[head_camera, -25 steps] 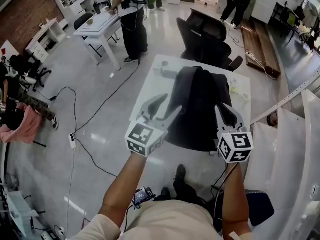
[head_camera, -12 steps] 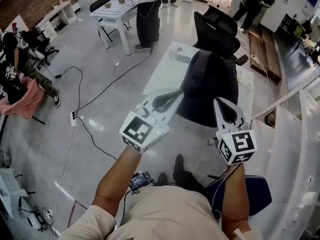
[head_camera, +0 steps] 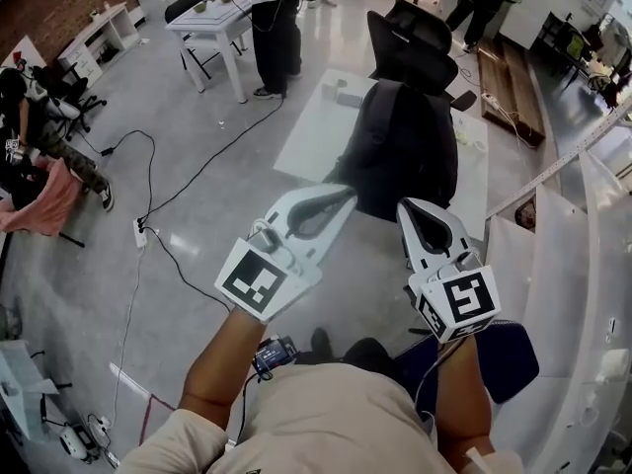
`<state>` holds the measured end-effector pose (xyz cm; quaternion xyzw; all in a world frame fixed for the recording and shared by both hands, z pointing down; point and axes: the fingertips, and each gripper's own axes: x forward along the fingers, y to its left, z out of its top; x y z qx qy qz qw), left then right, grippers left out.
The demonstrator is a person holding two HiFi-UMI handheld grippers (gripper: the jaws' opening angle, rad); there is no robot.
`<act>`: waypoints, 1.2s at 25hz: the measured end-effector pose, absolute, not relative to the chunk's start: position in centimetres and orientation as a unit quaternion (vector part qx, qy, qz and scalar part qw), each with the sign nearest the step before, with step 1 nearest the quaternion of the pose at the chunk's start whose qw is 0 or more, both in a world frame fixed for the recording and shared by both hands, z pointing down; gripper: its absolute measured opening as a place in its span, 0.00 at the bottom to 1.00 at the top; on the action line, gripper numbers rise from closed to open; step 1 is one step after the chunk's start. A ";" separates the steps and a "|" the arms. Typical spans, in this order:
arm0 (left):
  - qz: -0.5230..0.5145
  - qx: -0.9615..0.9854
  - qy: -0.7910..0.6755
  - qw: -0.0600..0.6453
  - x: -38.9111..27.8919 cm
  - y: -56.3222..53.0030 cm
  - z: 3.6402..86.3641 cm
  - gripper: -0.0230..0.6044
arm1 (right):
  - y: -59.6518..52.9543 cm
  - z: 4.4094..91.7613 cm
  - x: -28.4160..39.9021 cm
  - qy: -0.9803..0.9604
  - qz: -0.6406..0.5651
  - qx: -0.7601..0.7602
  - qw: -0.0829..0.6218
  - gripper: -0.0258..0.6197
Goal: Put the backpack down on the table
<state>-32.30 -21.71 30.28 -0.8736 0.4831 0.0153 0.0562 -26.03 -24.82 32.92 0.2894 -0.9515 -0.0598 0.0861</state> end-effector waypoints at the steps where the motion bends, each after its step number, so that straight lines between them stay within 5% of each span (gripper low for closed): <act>1: 0.014 -0.874 0.482 0.058 -32.0 -21.3 30.3 0.06 | -24.3 32.9 -25.9 -0.952 -0.061 0.288 0.085 0.08; 30: -0.016 -0.910 0.410 0.057 -15.3 -4.2 31.6 0.06 | -6.1 33.7 -9.2 -0.927 -0.034 0.365 0.080 0.08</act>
